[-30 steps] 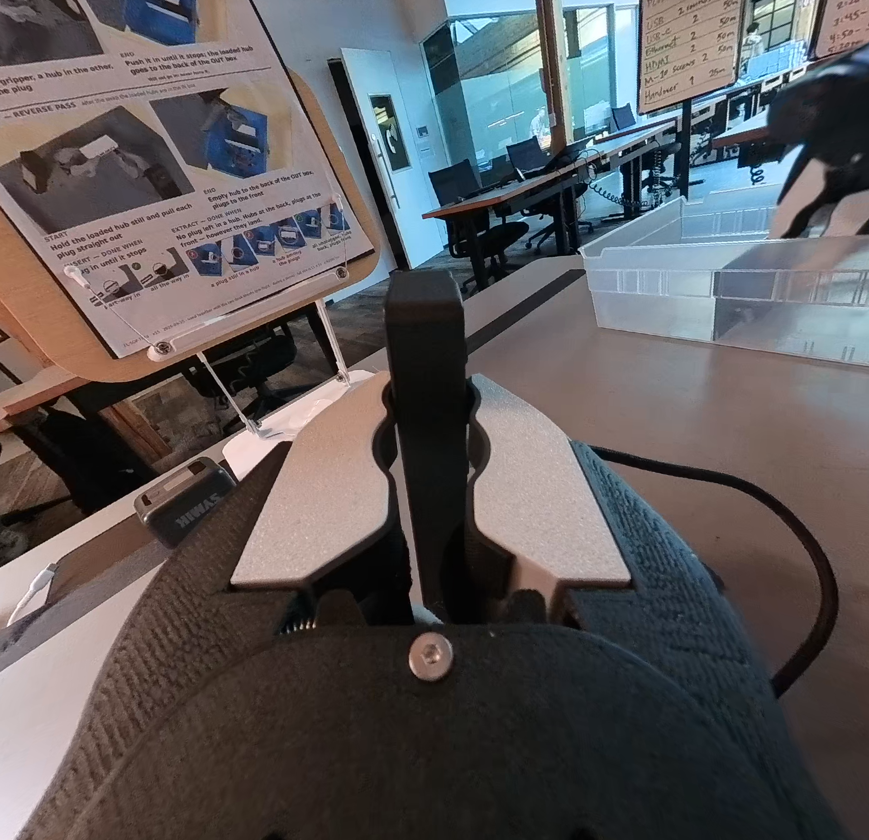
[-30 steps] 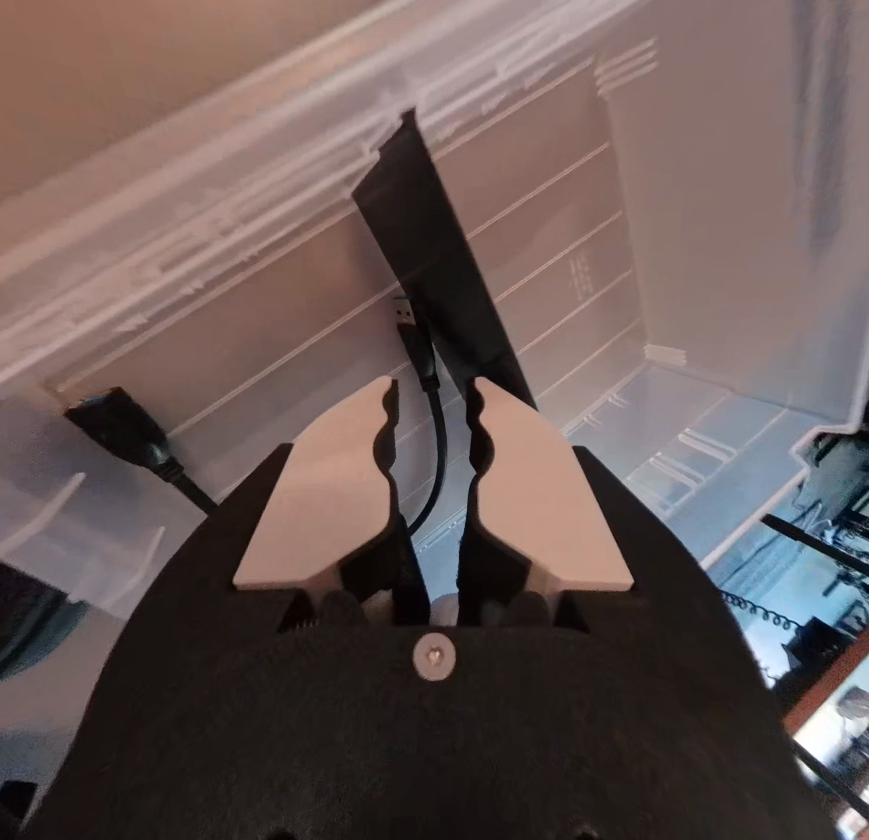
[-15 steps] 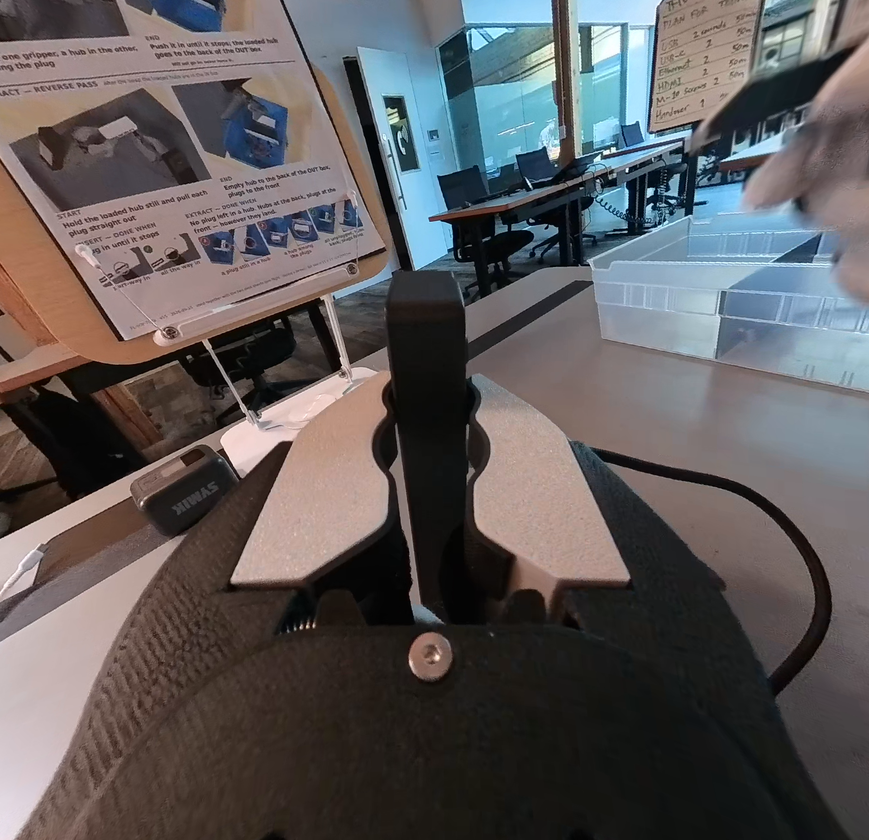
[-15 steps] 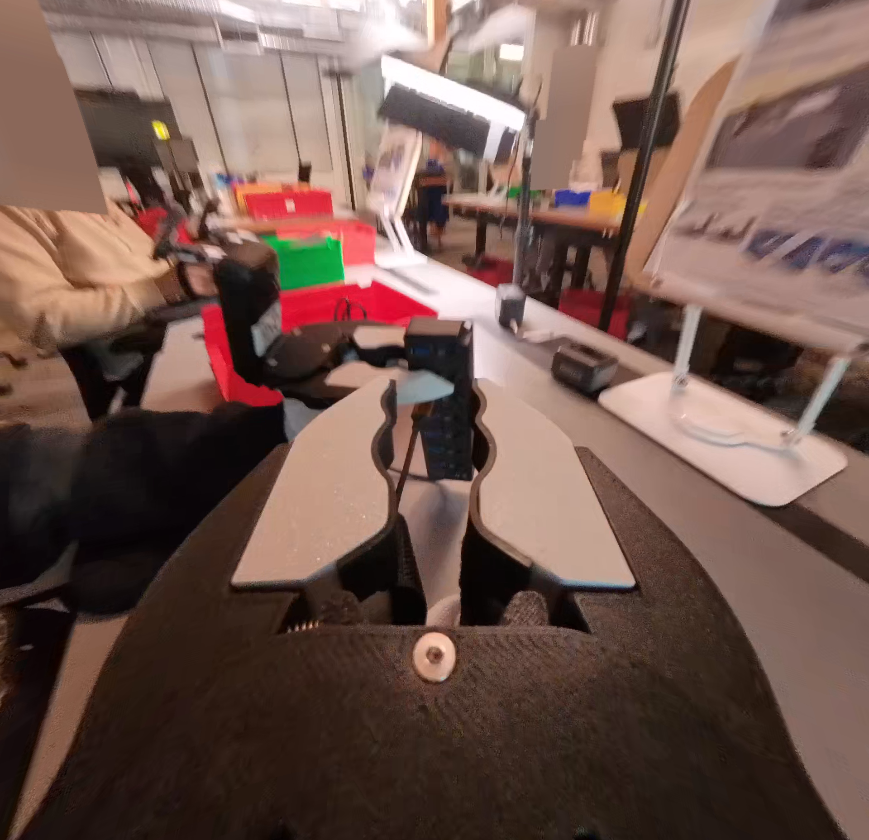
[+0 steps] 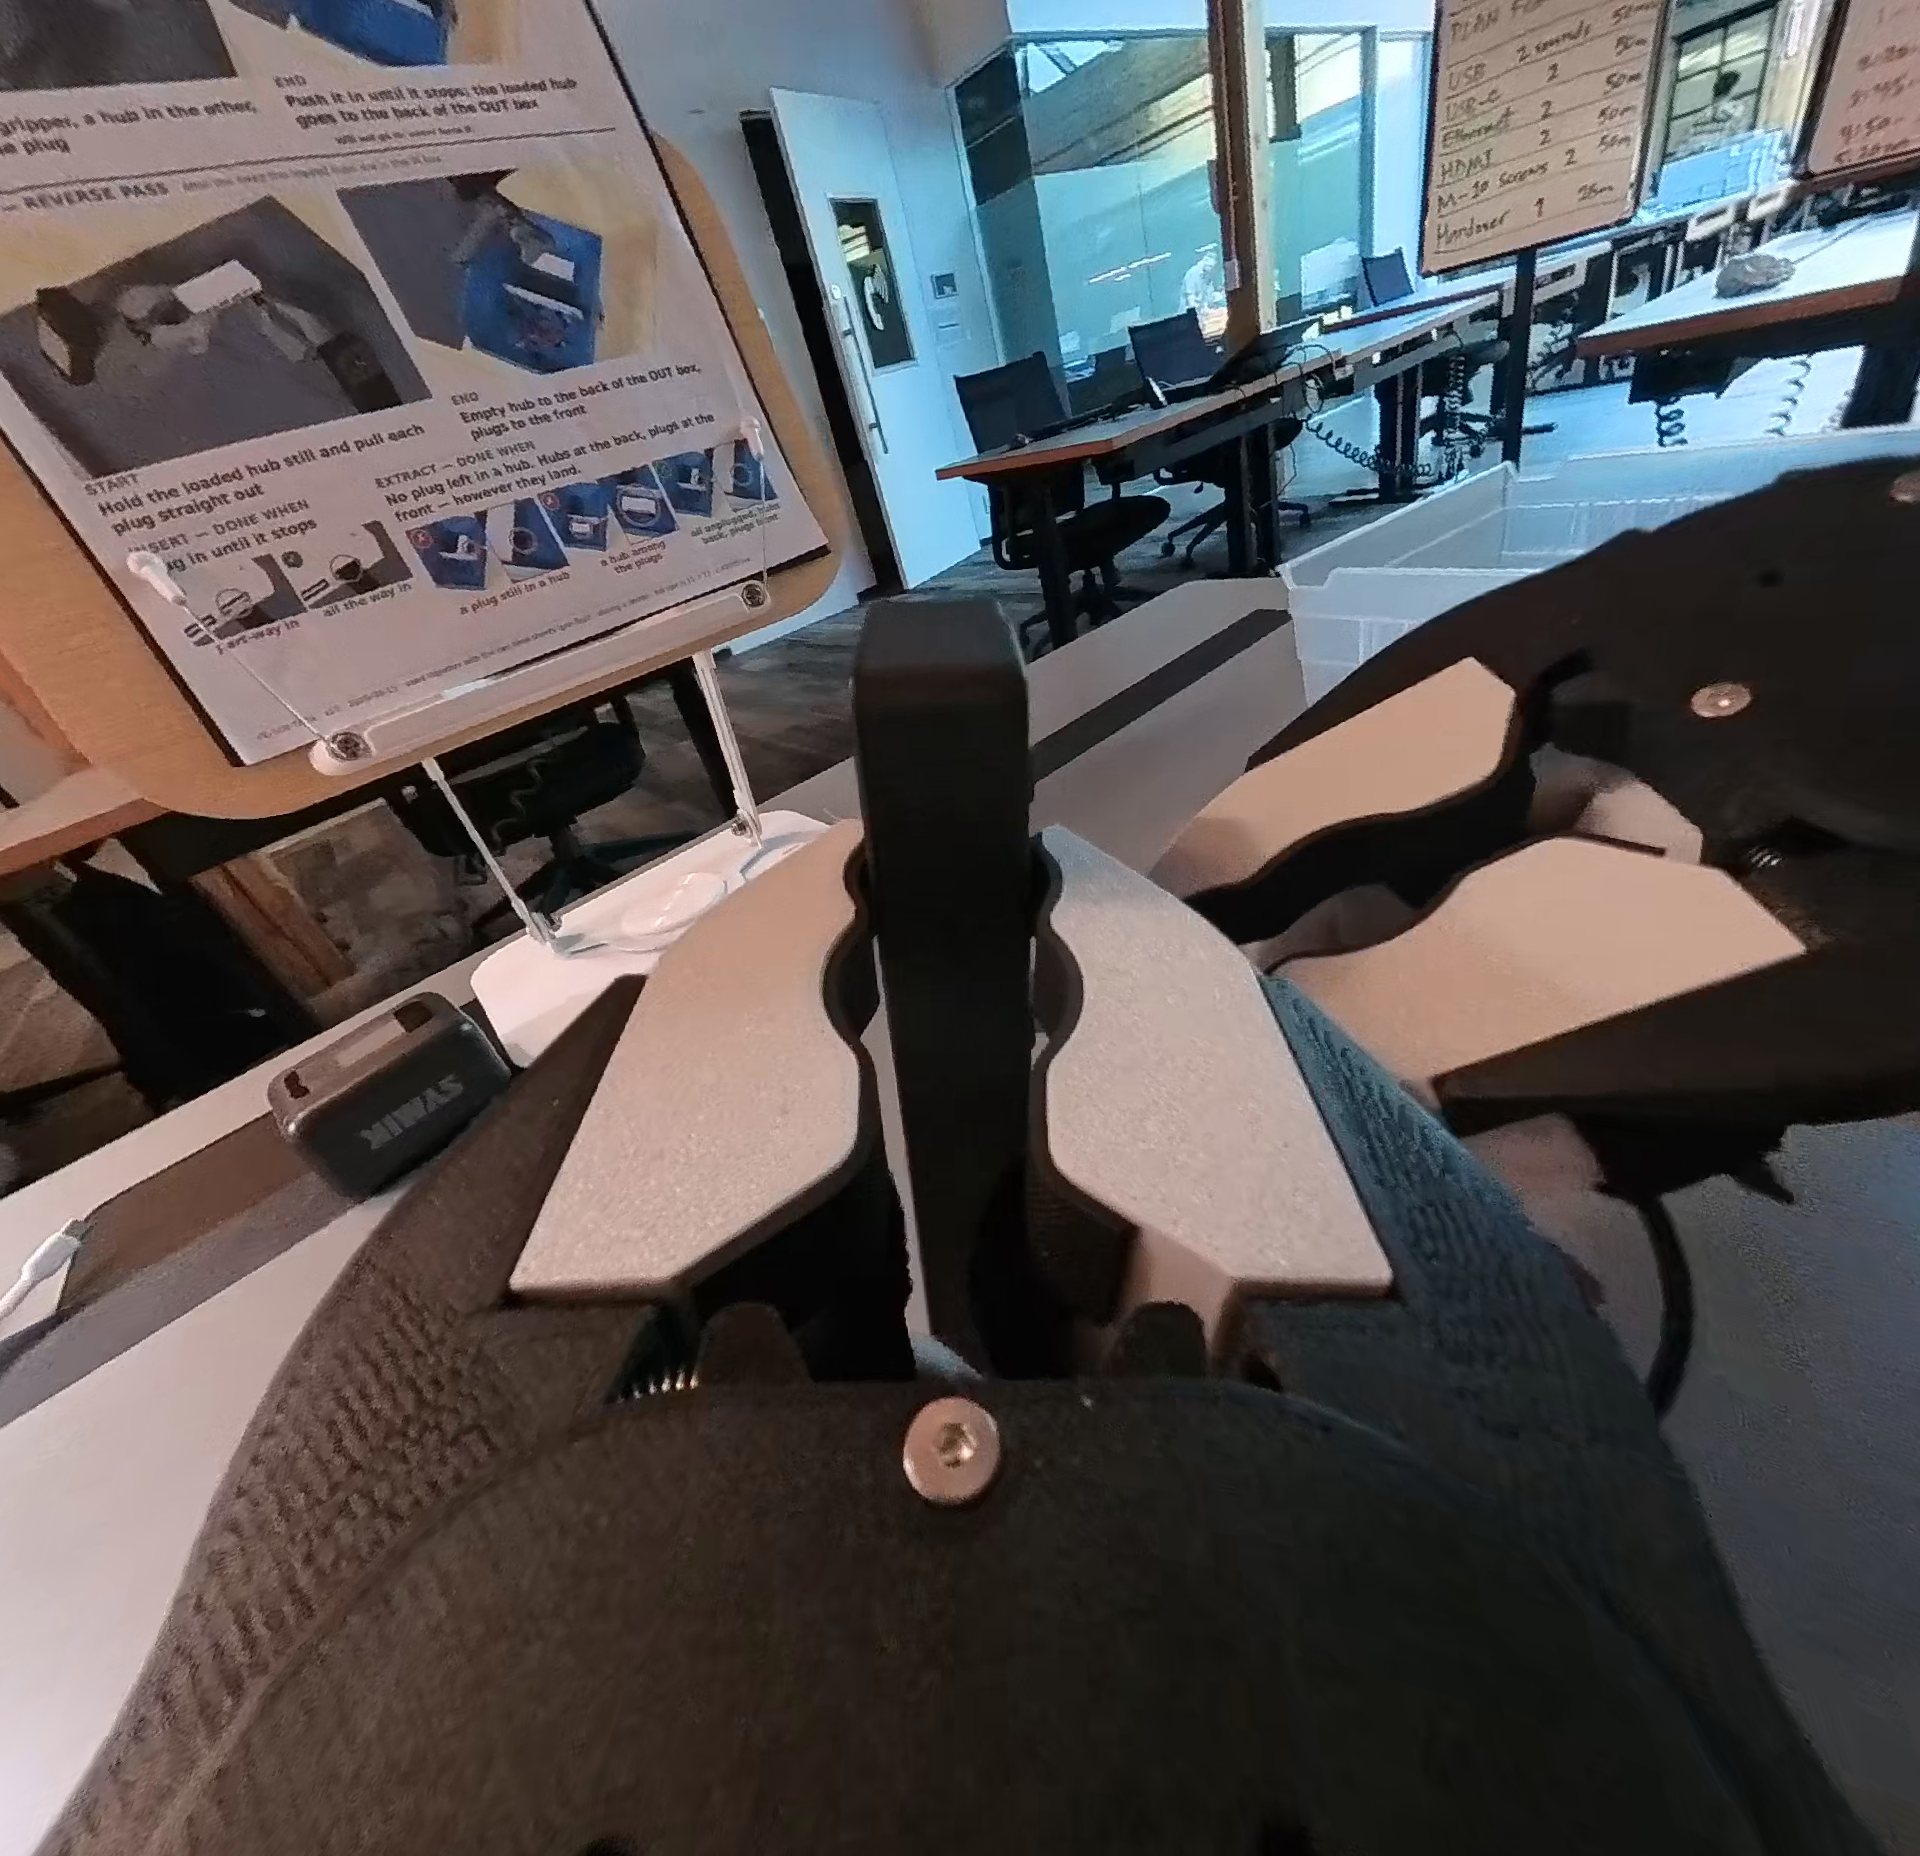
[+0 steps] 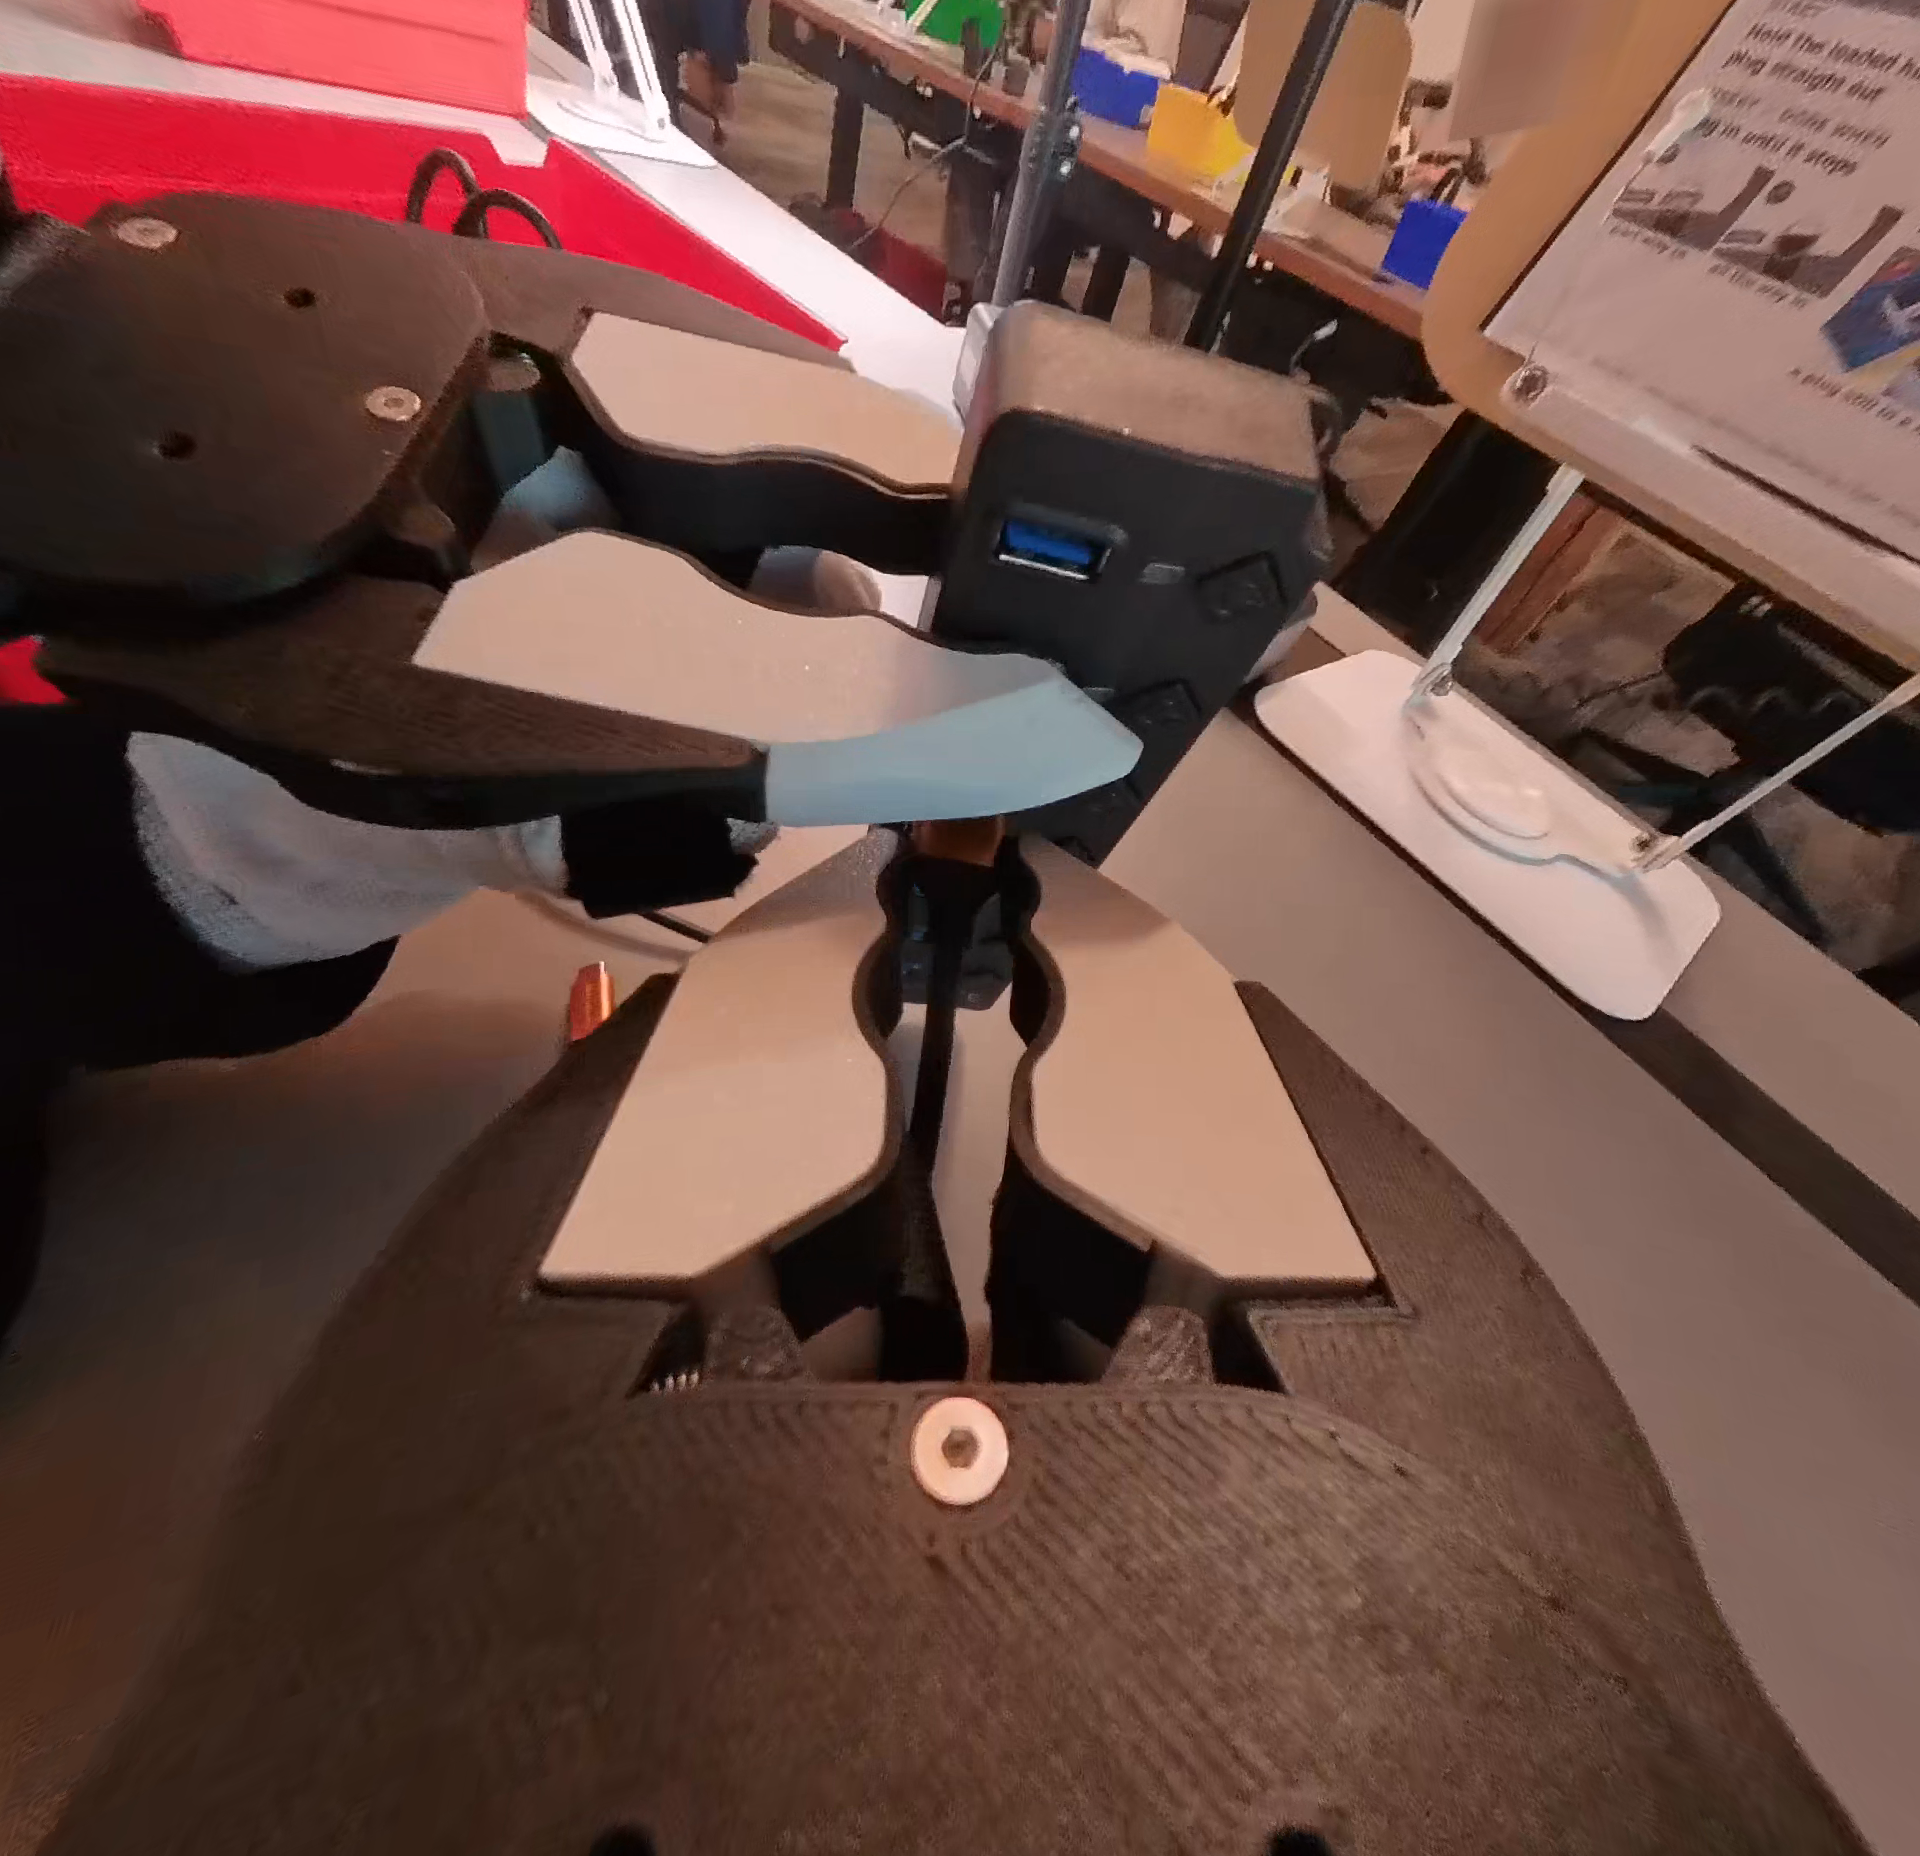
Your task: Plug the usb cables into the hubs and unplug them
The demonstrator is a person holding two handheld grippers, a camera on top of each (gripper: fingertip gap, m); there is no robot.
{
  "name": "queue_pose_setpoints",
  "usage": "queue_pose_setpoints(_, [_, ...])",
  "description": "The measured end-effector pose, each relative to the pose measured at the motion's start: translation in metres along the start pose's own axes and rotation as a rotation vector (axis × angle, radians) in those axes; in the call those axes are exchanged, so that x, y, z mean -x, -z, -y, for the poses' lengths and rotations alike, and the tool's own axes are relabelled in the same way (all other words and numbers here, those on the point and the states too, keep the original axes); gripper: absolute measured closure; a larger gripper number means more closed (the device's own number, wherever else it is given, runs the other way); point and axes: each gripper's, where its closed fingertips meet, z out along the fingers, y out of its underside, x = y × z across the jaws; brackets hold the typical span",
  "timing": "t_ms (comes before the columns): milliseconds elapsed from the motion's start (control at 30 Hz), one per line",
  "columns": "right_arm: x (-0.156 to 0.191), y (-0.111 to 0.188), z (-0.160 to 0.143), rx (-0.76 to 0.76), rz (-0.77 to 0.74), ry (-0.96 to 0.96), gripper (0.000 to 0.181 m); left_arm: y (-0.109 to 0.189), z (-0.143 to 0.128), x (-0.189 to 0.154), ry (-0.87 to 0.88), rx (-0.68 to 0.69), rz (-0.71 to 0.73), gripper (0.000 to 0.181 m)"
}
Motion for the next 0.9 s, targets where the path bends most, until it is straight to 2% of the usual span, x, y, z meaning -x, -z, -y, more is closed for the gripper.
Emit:
queue_pose_setpoints(100, [0.001, 0.003, 0.000, 0.012, 0.003, 0.005, 0.166, 0.002, 0.001, 0.004, -0.075, 0.013, 0.053, 0.155])
queue_pose_setpoints(200, [0.010, 0.012, 0.002, 0.014, 0.020, 0.029, 0.166, 0.013, -0.005, 0.052, -0.191, 0.053, 0.282, 0.156])
queue_pose_setpoints(233, [0.013, 0.016, 0.002, 0.011, 0.020, 0.043, 0.166, 0.017, -0.007, 0.062, -0.139, 0.045, 0.293, 0.156])
queue_pose_setpoints(333, [0.009, 0.029, 0.012, -0.036, 0.020, 0.056, 0.166, 0.023, -0.001, 0.062, 0.080, -0.035, 0.208, 0.156])
queue_pose_setpoints(400, [0.004, 0.044, 0.029, -0.116, 0.070, 0.012, 0.166, 0.024, 0.002, 0.062, 0.081, -0.031, 0.208, 0.156])
queue_pose_setpoints(500, [-0.010, 0.082, 0.065, -0.263, 0.151, -0.098, 0.166, 0.023, 0.005, 0.060, 0.080, -0.044, 0.190, 0.156])
queue_pose_setpoints(633, [-0.036, 0.147, 0.109, -0.406, 0.205, -0.129, 0.166, 0.017, -0.002, 0.050, 0.092, -0.022, 0.142, 0.156])
queue_pose_setpoints(767, [-0.064, 0.209, 0.133, -0.417, 0.166, -0.016, 0.165, 0.012, -0.006, 0.041, 0.037, 0.006, 0.124, 0.156])
queue_pose_setpoints(900, [-0.111, 0.257, 0.128, -0.326, -0.003, 0.066, 0.166, 0.009, -0.008, 0.037, 0.036, 0.013, 0.103, 0.156])
